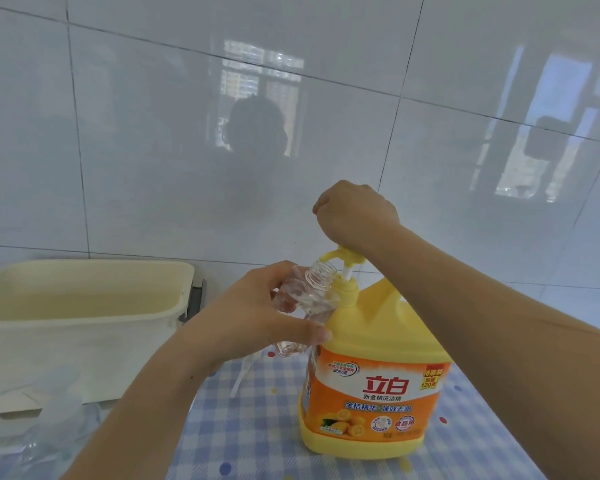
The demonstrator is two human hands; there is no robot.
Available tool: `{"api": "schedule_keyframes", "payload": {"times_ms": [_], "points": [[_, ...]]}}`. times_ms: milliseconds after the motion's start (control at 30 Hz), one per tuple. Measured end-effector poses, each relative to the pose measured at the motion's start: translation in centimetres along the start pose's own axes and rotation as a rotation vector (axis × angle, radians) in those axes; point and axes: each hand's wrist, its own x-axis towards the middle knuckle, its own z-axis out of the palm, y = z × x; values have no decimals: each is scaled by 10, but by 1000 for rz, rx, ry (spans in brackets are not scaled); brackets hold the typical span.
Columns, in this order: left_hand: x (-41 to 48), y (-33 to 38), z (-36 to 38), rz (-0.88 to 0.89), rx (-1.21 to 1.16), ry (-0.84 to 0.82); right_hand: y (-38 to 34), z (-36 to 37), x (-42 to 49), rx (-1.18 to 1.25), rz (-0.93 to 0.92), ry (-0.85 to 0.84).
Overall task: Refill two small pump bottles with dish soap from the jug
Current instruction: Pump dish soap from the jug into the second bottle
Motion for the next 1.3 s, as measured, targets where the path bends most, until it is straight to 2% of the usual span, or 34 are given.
{"api": "schedule_keyframes", "payload": {"times_ms": [400, 700, 1300], "points": [[-1, 0, -4, 0, -25, 14, 7, 13, 3, 56, 19, -22], [0, -7, -4, -43, 84, -17, 9, 29, -10, 23, 17, -87], [0, -3, -1, -18, -12, -25, 4, 10, -7, 76, 24, -76]]}}
